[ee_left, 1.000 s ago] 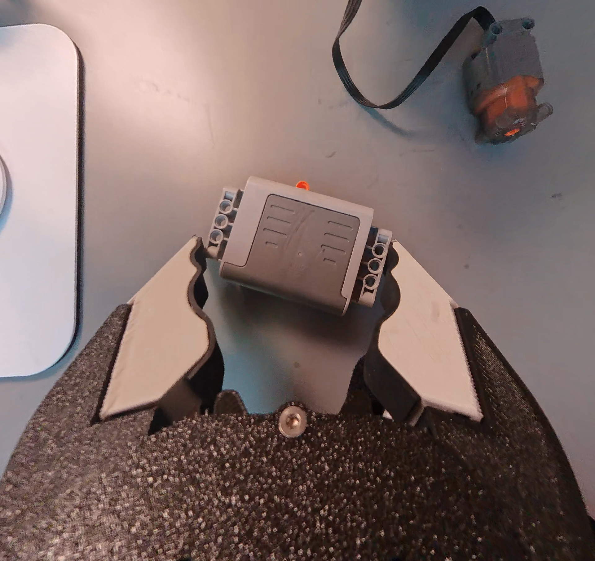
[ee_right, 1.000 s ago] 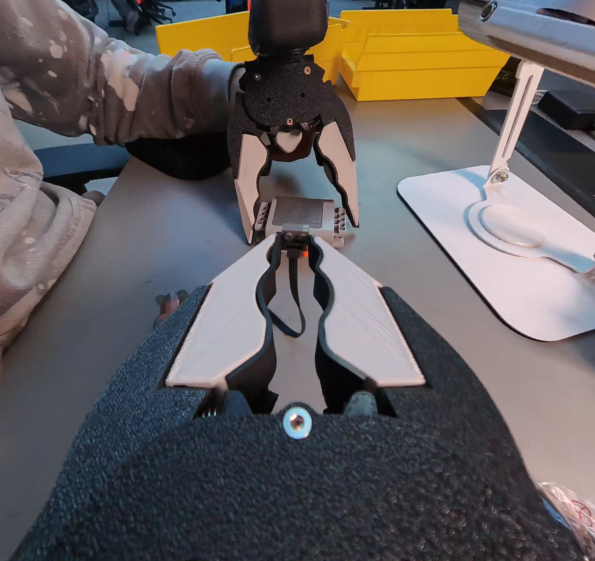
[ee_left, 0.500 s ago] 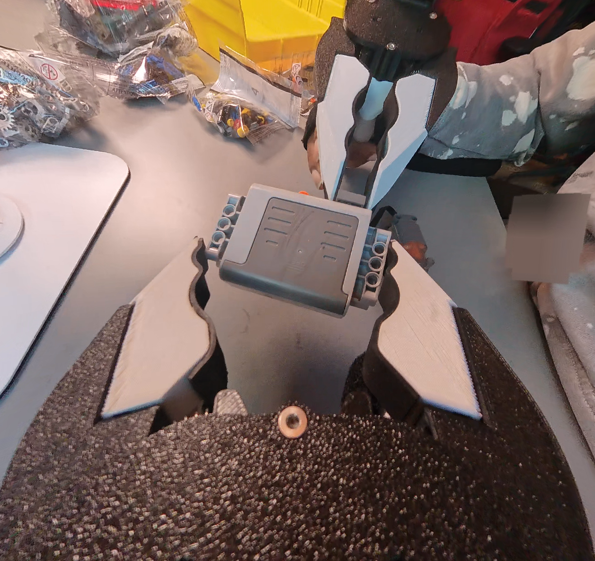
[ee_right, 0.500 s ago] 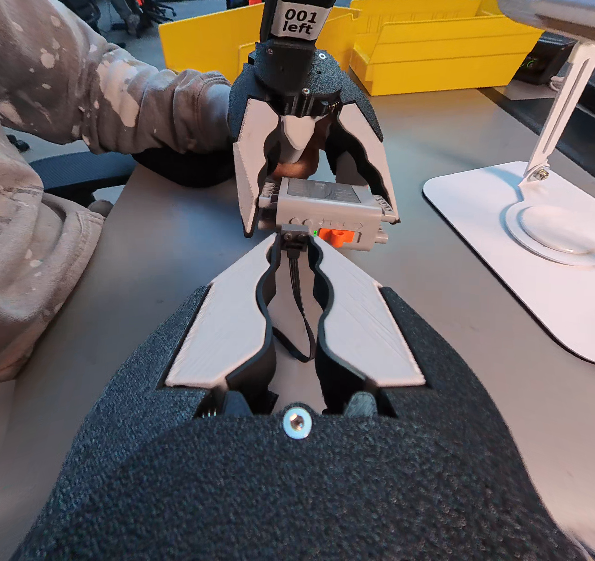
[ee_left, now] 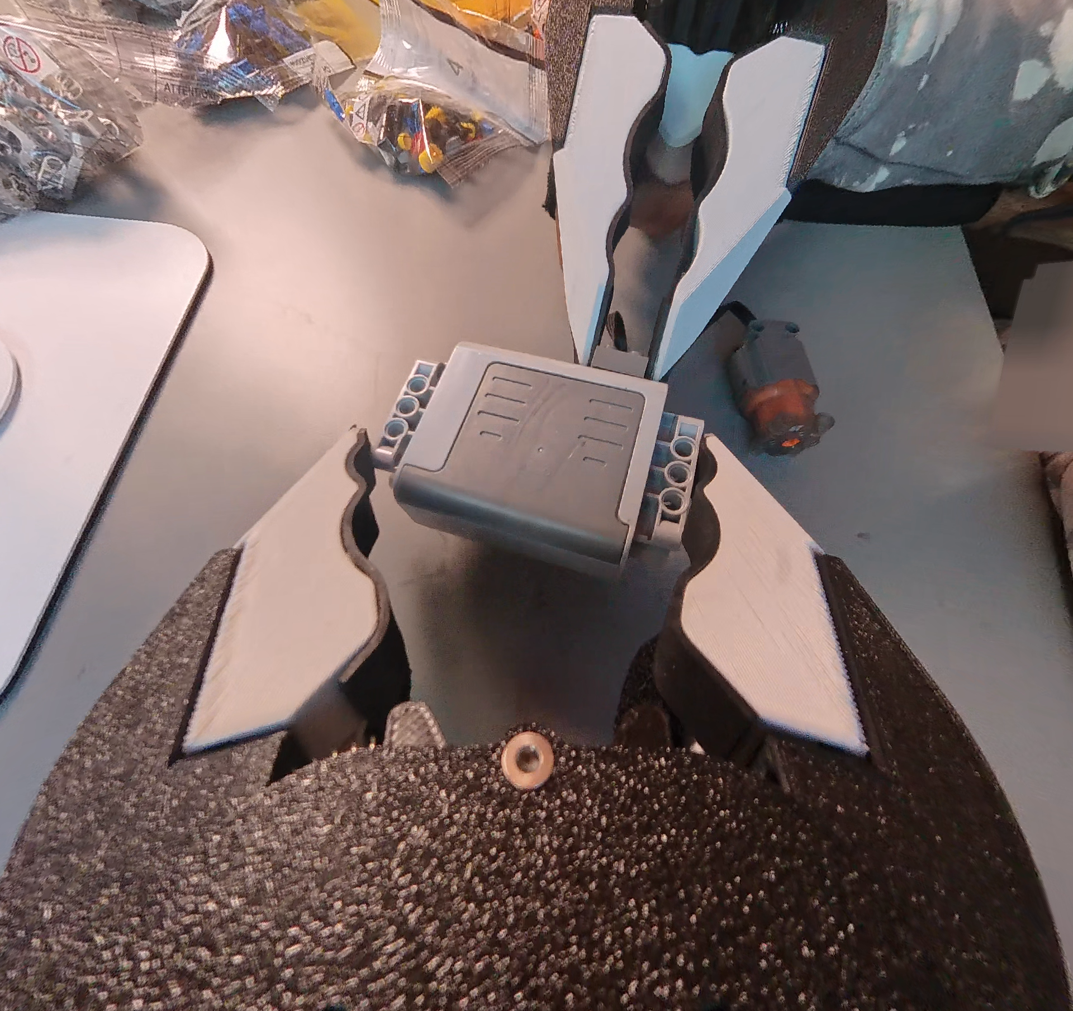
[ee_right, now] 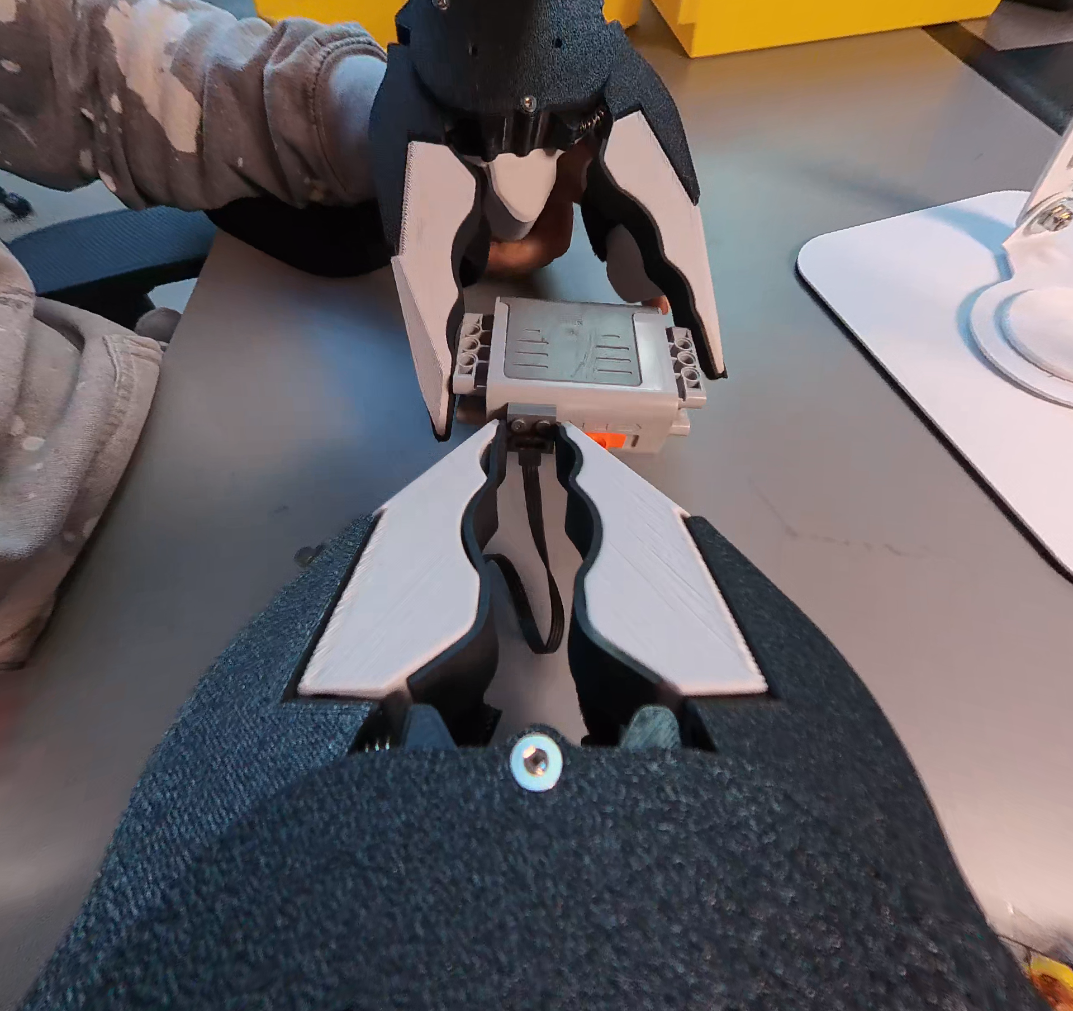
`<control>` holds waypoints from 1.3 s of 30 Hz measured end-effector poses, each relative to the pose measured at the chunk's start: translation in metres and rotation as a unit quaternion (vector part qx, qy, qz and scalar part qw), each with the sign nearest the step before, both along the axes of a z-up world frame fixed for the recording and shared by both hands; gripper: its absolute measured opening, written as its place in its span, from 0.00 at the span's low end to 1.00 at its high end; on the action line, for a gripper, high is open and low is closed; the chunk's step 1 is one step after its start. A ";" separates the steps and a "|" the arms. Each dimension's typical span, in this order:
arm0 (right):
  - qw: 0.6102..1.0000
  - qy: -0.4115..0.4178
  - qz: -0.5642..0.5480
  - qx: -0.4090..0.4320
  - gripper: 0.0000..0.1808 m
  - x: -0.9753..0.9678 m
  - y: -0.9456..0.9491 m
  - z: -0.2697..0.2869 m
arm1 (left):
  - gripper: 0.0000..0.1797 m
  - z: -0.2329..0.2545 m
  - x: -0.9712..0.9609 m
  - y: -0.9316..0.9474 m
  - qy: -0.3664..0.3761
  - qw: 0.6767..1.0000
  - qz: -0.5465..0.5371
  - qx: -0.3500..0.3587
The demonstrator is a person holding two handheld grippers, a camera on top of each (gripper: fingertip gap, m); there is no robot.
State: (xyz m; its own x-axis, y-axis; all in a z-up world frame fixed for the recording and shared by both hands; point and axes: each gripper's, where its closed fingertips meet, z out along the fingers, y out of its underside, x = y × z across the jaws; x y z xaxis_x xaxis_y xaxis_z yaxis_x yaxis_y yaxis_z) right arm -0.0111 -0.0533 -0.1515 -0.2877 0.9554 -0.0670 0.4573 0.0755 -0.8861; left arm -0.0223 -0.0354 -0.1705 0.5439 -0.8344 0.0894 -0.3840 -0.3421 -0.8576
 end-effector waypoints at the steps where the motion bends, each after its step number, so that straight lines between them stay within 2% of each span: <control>1: 1.000 -0.002 -0.001 0.001 0.09 0.000 0.000 -0.001 | 0.59 0.000 0.000 0.000 0.002 1.000 0.001 0.001; 6: 1.000 0.004 -0.010 -0.007 0.08 0.002 0.007 0.003 | 0.59 0.001 0.000 0.002 0.001 1.000 0.005 0.002; 15: 0.998 -0.058 -0.017 0.033 0.09 0.010 0.016 -0.019 | 0.59 -0.031 -0.006 -0.006 0.104 0.994 -0.014 -0.006; 21: 0.993 -0.103 -0.016 0.051 0.09 0.015 0.019 -0.036 | 0.60 -0.027 -0.014 -0.010 0.143 0.989 -0.023 -0.022; 23: 0.992 -0.112 -0.017 0.059 0.09 0.017 0.020 -0.040 | 0.59 -0.020 -0.018 -0.009 0.183 0.982 -0.036 -0.009; 28: 0.992 -0.114 -0.021 0.048 0.09 0.019 0.023 -0.039 | 0.61 -0.022 -0.020 -0.014 0.344 0.930 -0.115 -0.055; 33: 0.993 -0.108 -0.029 0.026 0.09 0.030 0.036 -0.036 | 0.60 -0.029 -0.020 -0.017 0.475 0.855 -0.187 -0.097; 37: 0.993 -0.102 -0.052 -0.008 0.09 0.038 0.053 -0.033 | 0.63 -0.039 -0.027 -0.018 0.541 0.804 -0.211 -0.127; 39: 0.993 -0.100 -0.061 -0.021 0.08 0.040 0.059 -0.032 | 0.61 -0.042 -0.026 -0.021 0.540 0.800 -0.220 -0.143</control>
State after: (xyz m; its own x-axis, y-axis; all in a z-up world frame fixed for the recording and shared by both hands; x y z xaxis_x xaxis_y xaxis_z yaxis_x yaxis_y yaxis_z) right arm 0.0291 0.0055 -0.1833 -0.1462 0.9777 -0.1510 0.6273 -0.0264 -0.7783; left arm -0.0481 -0.0560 -0.2121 0.0916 -0.9957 -0.0124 -0.9853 -0.0924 0.1440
